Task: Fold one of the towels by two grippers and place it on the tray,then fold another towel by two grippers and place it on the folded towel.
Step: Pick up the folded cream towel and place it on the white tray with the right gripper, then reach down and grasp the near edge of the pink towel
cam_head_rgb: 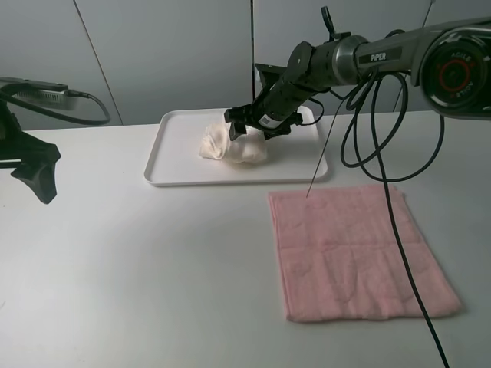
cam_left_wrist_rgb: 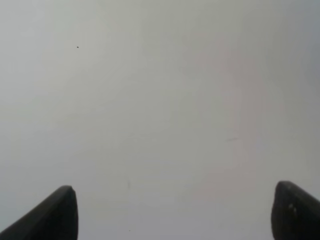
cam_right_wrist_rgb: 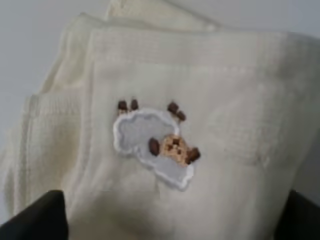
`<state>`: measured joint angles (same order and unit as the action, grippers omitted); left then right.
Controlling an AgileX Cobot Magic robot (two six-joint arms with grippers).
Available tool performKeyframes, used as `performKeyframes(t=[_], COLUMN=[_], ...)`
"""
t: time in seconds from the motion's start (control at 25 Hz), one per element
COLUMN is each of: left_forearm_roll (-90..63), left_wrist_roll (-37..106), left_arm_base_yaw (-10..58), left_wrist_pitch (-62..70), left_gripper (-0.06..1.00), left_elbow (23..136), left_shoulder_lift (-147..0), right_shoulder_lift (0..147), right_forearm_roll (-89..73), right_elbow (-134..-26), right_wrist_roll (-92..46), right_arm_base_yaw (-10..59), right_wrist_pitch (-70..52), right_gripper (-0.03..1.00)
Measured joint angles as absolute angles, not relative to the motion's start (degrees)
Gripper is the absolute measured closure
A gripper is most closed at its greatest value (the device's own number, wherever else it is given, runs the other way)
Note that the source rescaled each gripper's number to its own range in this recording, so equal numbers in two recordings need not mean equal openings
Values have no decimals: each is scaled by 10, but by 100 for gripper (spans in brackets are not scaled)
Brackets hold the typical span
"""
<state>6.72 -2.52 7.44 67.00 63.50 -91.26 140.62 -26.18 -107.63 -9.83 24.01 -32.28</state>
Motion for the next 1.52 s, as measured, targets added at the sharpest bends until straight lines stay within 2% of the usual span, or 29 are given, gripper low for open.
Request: performKeyframes(t=[0.04, 0.12, 0.36, 0.56, 0.68, 0.8, 0.96, 1.12, 1.32, 1.52], left_forearm_roll=[67, 67, 67, 38, 0, -10, 0, 7, 7, 14], left_wrist_roll=[-24, -20, 4, 36, 66, 82, 90, 102, 128, 160], left_arm_base_yaw=[74, 74, 74, 74, 74, 87, 147, 230, 321, 397], left_wrist_pitch=[670, 670, 670, 669, 661, 649, 627, 576, 542, 525], left_gripper=[-5, -5, -5, -5, -5, -5, -5, -5, -5, -5], left_elbow=[635, 635, 635, 635, 635, 635, 635, 635, 635, 635], left_shoulder_lift=[-913, -913, -913, -913, -913, -913, -913, -913, -925, -975], right_shoulder_lift=[1406, 1398, 1320, 1228, 1165, 1090, 992, 912, 824, 775], right_forearm_roll=[-259, -244, -164, -44, 0, 34, 79, 119, 116, 88], right_elbow=[-1076, -1076, -1076, -1066, -999, -880, -721, -626, -559, -534], right_wrist_roll=[-98, -98, -98, -83, -61, -48, -41, -41, -53, -165], right_arm_base_yaw=[240, 240, 240, 240, 240, 240, 240, 240, 240, 240], right_wrist_pitch=[-327, -343, -383, -464, -463, -432, -416, -452, -481, -601], right_gripper=[2, -2, -3, -3, -3, -3, -3, -3, -3, -3])
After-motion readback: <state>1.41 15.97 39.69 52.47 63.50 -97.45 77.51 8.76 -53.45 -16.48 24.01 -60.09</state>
